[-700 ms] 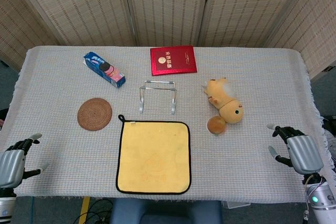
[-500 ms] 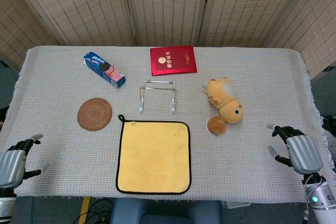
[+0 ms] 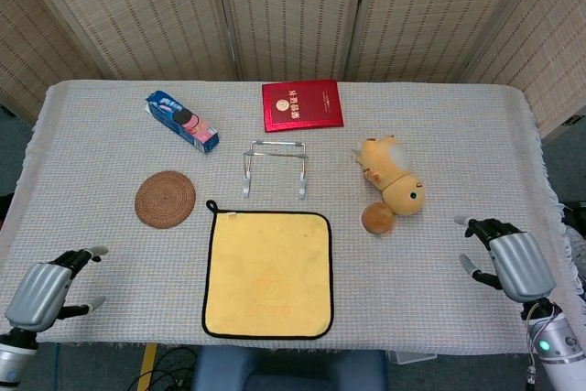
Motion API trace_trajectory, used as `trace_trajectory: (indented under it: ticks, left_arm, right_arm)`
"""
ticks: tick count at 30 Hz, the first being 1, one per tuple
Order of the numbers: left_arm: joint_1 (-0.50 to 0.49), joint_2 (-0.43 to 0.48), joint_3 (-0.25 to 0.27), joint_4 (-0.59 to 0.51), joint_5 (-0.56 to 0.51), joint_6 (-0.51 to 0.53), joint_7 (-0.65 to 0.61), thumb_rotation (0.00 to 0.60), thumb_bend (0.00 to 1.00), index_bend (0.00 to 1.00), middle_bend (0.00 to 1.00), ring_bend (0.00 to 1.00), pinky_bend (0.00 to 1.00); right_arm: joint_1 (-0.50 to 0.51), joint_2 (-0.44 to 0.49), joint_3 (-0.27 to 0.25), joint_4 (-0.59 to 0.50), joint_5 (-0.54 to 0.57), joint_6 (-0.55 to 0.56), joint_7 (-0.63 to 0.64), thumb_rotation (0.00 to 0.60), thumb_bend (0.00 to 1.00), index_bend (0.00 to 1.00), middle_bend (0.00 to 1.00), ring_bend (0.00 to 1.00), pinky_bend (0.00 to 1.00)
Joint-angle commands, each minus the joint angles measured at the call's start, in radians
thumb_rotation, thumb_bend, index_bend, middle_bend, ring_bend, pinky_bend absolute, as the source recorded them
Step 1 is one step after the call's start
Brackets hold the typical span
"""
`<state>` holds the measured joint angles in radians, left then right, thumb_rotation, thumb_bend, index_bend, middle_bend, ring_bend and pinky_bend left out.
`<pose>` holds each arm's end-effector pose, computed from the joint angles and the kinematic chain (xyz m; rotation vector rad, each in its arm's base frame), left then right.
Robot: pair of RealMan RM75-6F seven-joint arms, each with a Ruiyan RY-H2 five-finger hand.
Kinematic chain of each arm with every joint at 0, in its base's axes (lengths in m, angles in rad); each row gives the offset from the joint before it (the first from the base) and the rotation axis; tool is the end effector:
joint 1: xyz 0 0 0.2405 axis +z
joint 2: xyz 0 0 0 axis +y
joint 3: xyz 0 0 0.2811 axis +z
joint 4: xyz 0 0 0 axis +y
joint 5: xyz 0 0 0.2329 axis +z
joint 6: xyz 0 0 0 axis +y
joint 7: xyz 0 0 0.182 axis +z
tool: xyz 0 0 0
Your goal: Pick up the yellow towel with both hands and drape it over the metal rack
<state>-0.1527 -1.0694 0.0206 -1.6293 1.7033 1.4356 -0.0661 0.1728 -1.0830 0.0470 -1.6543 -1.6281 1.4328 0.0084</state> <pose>-0.3067 0.2227 0.1296 -1.6569 -0.8913 -0.9919 -0.2982 -0.2468 0.1388 1.5761 -0.8383 1.0096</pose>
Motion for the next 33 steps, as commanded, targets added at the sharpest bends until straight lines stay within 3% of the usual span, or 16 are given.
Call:
trace_trajectory:
  ticks: [1,10,17,26,33]
  left_arm:
    - [-0.037,-0.001,0.031,0.029,0.093,-0.001,-0.043,0.600,0.10,0.34,0.61,0.62,0.87]
    - [-0.132,-0.029,0.069,0.030,0.262,-0.053,-0.009,0.600,0.10,0.36,0.74,0.73,0.97]
    - [-0.225,-0.085,0.084,0.003,0.334,-0.164,0.046,0.600,0.10,0.37,0.93,0.87,1.00]
    - [-0.298,-0.185,0.104,0.003,0.317,-0.301,0.094,0.600,0.10,0.36,0.98,0.91,1.00]
    - [-0.313,-0.255,0.114,0.012,0.277,-0.346,0.126,0.600,0.10,0.37,0.98,0.91,1.00]
  right_arm:
    - [0.016,0.006,-0.006,-0.011,-0.017,-0.018,-0.011,0.600,0.33,0.26,0.45,0.41,0.46]
    - [0.047,0.013,-0.014,-0.031,-0.043,-0.051,-0.024,0.600,0.33,0.26,0.45,0.41,0.46]
    - [0.057,0.012,-0.024,-0.038,-0.052,-0.066,-0.030,0.600,0.33,0.26,0.45,0.42,0.46]
    - [0.067,0.000,-0.040,-0.020,-0.049,-0.092,-0.023,0.600,0.33,0.26,0.45,0.43,0.46]
    - [0.066,-0.011,-0.045,-0.008,-0.056,-0.078,-0.010,0.600,0.33,0.26,0.45,0.43,0.46]
